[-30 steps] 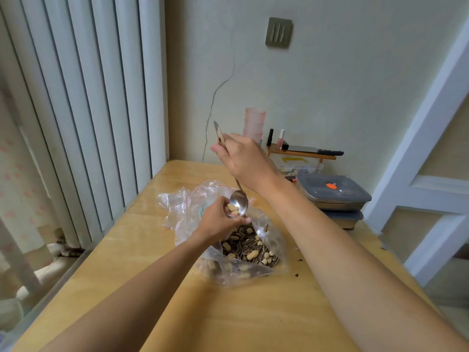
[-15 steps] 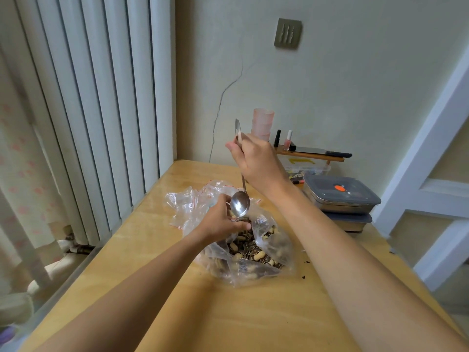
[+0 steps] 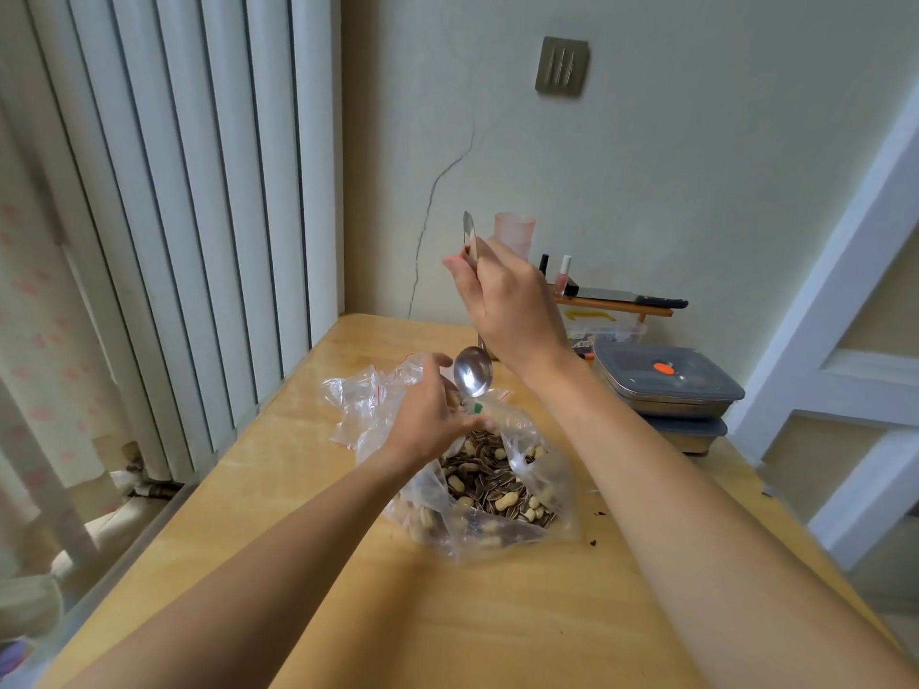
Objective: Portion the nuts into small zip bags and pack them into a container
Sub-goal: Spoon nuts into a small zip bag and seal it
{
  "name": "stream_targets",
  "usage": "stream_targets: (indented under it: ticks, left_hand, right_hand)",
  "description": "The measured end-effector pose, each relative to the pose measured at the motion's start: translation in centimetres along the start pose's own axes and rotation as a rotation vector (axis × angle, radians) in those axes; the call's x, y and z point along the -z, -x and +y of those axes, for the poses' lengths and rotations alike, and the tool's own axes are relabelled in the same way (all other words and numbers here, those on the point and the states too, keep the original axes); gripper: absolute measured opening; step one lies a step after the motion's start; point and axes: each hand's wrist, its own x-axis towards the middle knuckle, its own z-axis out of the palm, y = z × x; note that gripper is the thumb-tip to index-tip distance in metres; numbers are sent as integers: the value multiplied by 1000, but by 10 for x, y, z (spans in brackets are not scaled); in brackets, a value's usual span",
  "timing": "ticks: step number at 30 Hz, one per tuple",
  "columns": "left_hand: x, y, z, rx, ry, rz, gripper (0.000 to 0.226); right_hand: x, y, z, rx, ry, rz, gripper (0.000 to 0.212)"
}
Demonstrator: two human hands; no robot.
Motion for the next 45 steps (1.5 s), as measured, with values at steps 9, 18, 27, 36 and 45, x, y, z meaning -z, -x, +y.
stream_targets:
  ticks: [9, 18, 27, 36, 45]
  left_hand:
    - [-3, 8, -14, 48, -71, -147, 87]
    - [-1, 1, -15, -7, -210, -190, 61]
    - [9, -1, -16, -97, -291, 34, 26]
    - [23, -6, -5, -218, -288, 56, 11]
    - [26, 0, -9, -174, -264, 28, 42]
  right_hand:
    - [-6, 16, 15, -90, 14, -141, 32]
    - [-2, 16, 19, -172, 8, -239, 32]
    - [-15, 44, 37, -567, -59, -519, 42]
    - [-30, 69, 36, -831, -316, -765, 25]
    - [-36, 82, 33, -915, -437, -735, 36]
